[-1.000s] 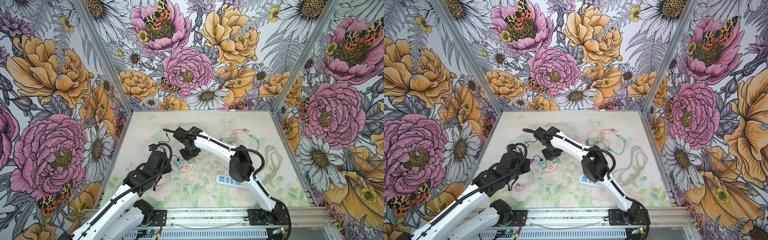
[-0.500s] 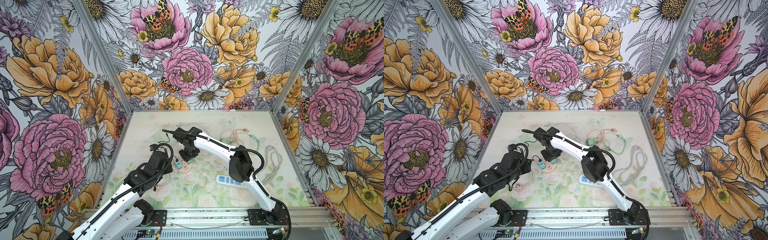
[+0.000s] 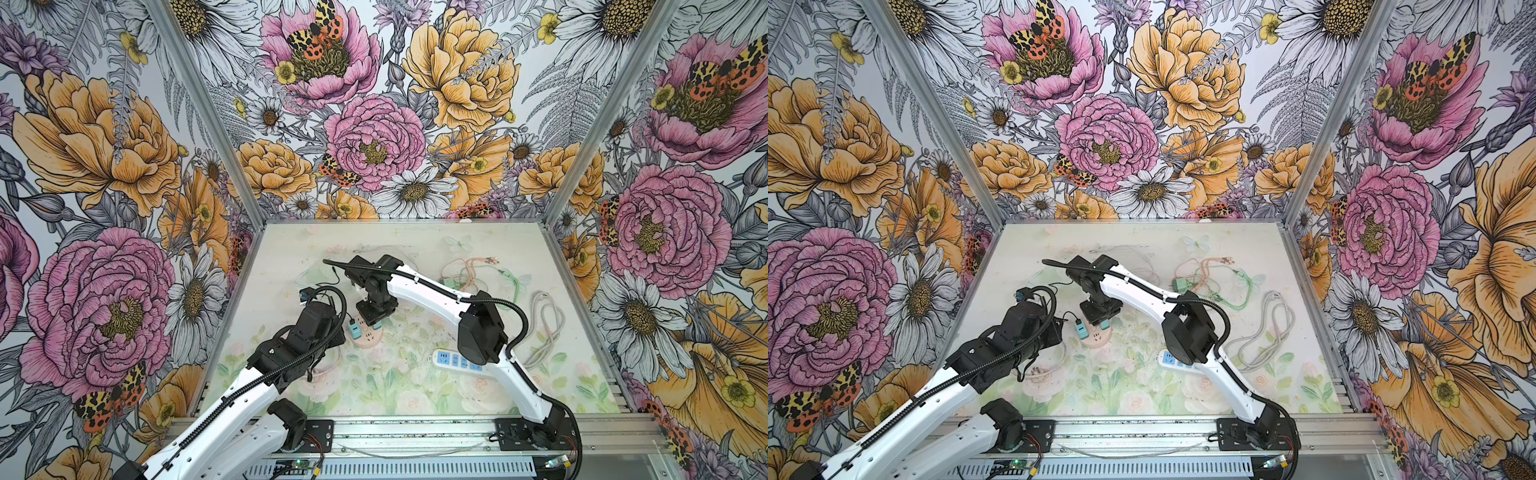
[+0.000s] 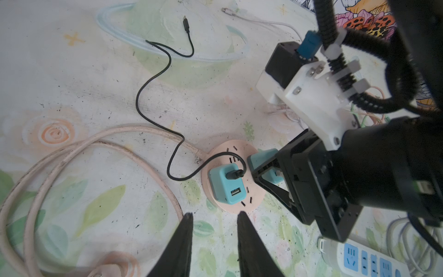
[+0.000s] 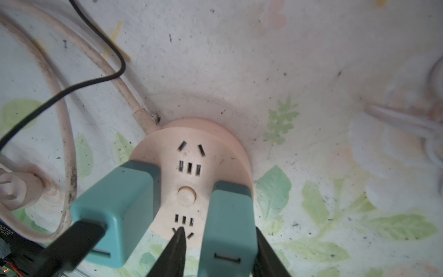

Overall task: Insert plugs into power strip
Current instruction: Insert the plug into the socket, then move the power cord to the top-center of the table.

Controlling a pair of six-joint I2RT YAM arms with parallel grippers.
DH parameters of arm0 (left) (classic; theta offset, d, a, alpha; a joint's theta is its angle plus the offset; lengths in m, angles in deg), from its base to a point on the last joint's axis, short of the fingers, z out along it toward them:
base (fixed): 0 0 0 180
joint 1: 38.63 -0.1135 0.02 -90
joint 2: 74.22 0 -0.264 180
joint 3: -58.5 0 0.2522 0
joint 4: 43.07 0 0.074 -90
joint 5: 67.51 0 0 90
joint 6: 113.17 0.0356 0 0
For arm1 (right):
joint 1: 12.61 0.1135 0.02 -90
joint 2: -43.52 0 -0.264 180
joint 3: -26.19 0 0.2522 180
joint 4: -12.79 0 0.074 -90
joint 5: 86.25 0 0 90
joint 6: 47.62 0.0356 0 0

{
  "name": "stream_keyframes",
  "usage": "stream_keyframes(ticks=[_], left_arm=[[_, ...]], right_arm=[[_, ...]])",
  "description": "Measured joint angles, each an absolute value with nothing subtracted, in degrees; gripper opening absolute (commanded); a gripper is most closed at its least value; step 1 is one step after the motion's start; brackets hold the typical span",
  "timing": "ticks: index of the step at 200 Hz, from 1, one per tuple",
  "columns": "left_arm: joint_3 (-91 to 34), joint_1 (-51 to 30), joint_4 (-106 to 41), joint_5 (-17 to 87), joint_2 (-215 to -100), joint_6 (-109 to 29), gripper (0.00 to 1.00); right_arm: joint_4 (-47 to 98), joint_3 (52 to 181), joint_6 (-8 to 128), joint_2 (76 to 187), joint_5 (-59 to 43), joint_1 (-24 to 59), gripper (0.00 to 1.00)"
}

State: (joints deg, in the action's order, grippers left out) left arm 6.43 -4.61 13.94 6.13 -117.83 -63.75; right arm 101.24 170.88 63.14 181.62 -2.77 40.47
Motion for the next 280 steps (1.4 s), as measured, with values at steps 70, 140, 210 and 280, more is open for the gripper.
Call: stream_keyframes(ticks=[70,140,210,280], left_arm=[[4.5,-4.6,15.6,5.7,-117.9,-63.7,0.35],[1.5,-2.4,17.1,5.3,-118.3,-63.7,0.38],[-3.8,-0.2,18.1,4.4,-123.9,-63.1,0.4],[-12.3,2.4,18.0,2.5,-132.5,-60.2,0.41]], right_arm=[[99.8,160.6,61.1,171.5,-2.8,41.4,0.62],[95.0,140.2,57.2,156.8,-2.3,41.8,0.7],[91.0,121.6,54.7,137.8,-2.0,41.7,0.72],[85.4,111.9,55.0,123.7,-4.2,32.6,0.7]])
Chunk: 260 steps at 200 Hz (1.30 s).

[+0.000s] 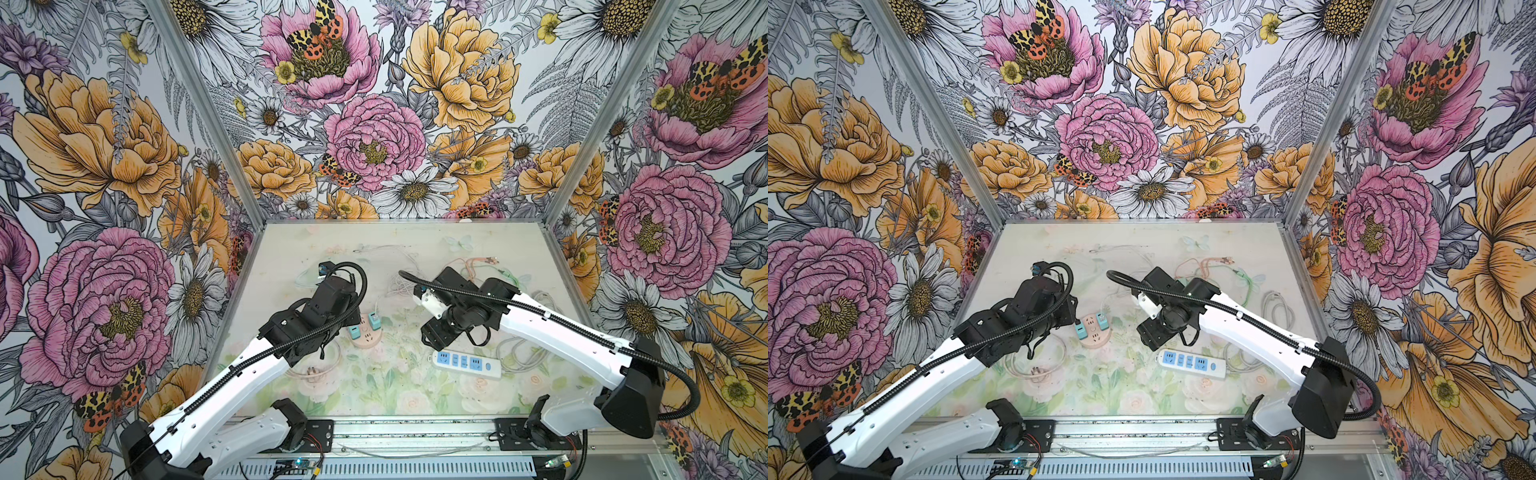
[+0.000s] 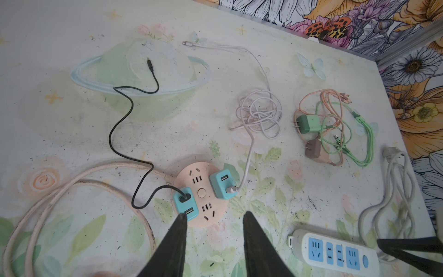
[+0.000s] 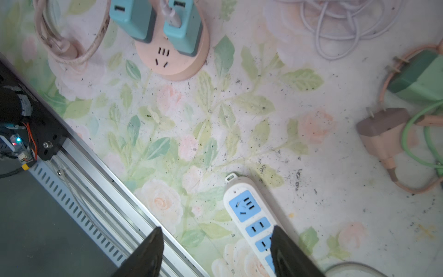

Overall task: Insert plugs into power strip
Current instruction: Move the power cord to the top-center of the table.

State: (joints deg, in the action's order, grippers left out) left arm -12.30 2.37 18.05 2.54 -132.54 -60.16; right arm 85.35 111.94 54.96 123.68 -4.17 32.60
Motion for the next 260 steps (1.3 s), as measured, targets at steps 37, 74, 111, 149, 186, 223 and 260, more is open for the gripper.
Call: stream_keyframes(ticks=[37,74,111,149,186,223,260], left_arm=[[-19.8,4.1,18.2,2.6,-143.6,-56.9,0.41],[-28.8,4.9,15.6,5.4,-157.1,-53.1,0.4],[-39.2,4.9,11.4,12.4,-174.3,-50.1,0.38],[-50.0,4.6,9.4,18.5,-191.2,-48.7,0.36],[-56.1,3.1,8.3,23.5,-200.8,-48.7,0.34],[-56.3,-0.2,6.7,25.4,-203.3,-50.0,0.34],[-53.1,-3.9,3.7,25.1,-202.9,-50.8,0.34]], right_arm=[[81.0,108.2,58.2,118.5,-5.3,20.9,0.69],[79.0,105.5,61.1,116.2,-5.6,14.0,0.64],[77.4,103.5,63.4,116.2,-5.6,8.6,0.58],[76.9,101.2,64.3,114.9,-6.2,3.7,0.58],[76.8,100.1,65.1,113.9,-6.4,0.3,0.58],[76.5,99.2,65.6,113.9,-7.4,-2.2,0.57],[75.4,99.2,66.2,114.2,-8.8,-2.9,0.57]])
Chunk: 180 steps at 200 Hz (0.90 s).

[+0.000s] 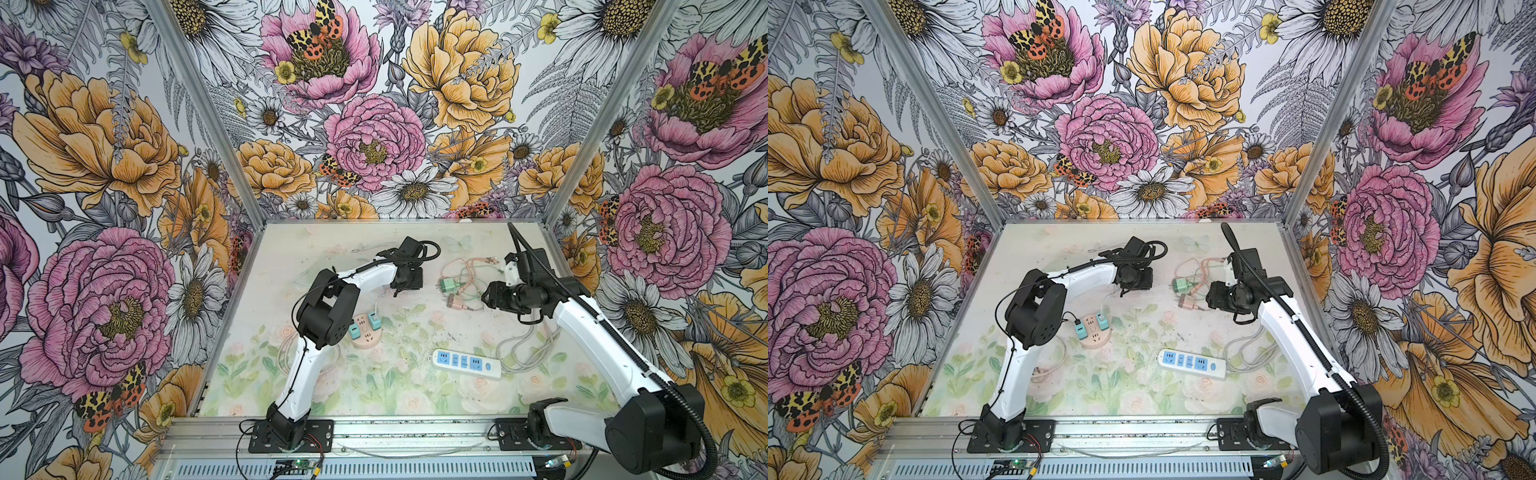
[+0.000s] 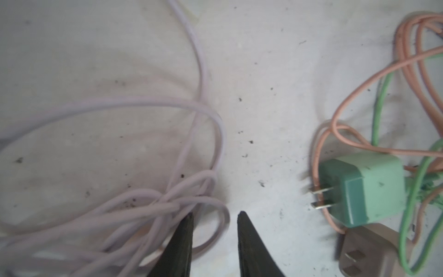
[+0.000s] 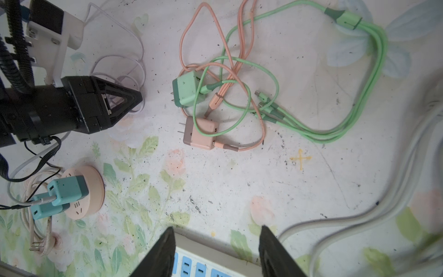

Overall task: Insert plugs into power strip
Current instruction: Move the power cord to the top-center of the table.

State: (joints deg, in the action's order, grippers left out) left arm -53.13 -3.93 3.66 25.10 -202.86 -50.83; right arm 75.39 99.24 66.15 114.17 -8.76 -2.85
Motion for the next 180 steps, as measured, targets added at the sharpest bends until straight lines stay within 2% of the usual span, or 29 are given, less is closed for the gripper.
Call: stream_keyframes(ticks=[51,84,140,180], left_arm=[[-45.5,-6.9,3.7,22.7,-195.5,-51.3,0.35],[-41.3,-6.5,3.8,21.8,-186.6,-51.2,0.36],[-38.4,-1.9,3.7,22.0,-170.1,-49.5,0.38],[-37.0,3.5,6.3,19.7,-164.4,-48.5,0.38]], right_arm=[[73.8,97.8,67.0,114.9,-10.1,-2.9,0.57],[73.5,97.7,67.1,116.4,-11.0,-2.9,0.57],[73.3,97.7,68.6,116.8,-11.5,-2.9,0.59],[73.0,94.8,71.7,114.3,-10.6,-2.8,0.58]])
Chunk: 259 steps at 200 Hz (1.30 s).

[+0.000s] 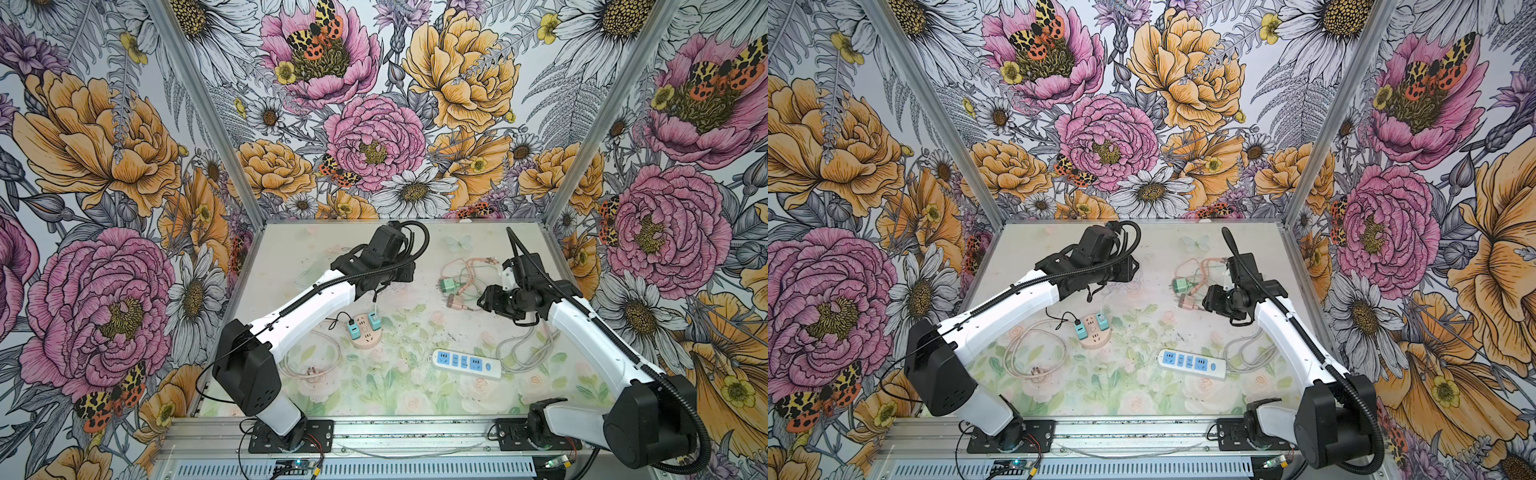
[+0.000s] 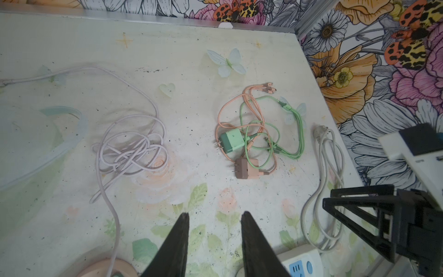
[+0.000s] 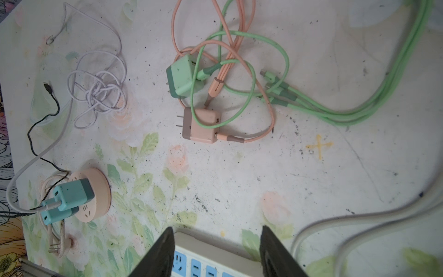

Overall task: Insert plugs into power strip
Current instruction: Move the power cord to the top-center of the table, then move the power cord to the middle-left of the table.

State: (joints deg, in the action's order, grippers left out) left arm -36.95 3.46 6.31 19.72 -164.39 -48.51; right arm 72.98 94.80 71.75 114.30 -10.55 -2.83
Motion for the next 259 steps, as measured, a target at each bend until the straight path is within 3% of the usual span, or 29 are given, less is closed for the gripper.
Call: stream_keyframes(ticks=[68,121,259], left_arm=[[-26.9,18.1,10.7,11.9,-160.5,-51.0,0.39],[-20.6,21.3,11.9,10.0,-159.3,-54.9,0.41],[-19.6,25.0,11.9,11.2,-166.4,-57.5,0.49]], right_arm=[[76.3,94.0,73.8,109.1,-4.8,1.3,0.59],[79.6,88.5,76.9,103.0,0.6,2.2,0.58],[81.6,74.9,89.2,95.4,0.1,-1.5,0.59]])
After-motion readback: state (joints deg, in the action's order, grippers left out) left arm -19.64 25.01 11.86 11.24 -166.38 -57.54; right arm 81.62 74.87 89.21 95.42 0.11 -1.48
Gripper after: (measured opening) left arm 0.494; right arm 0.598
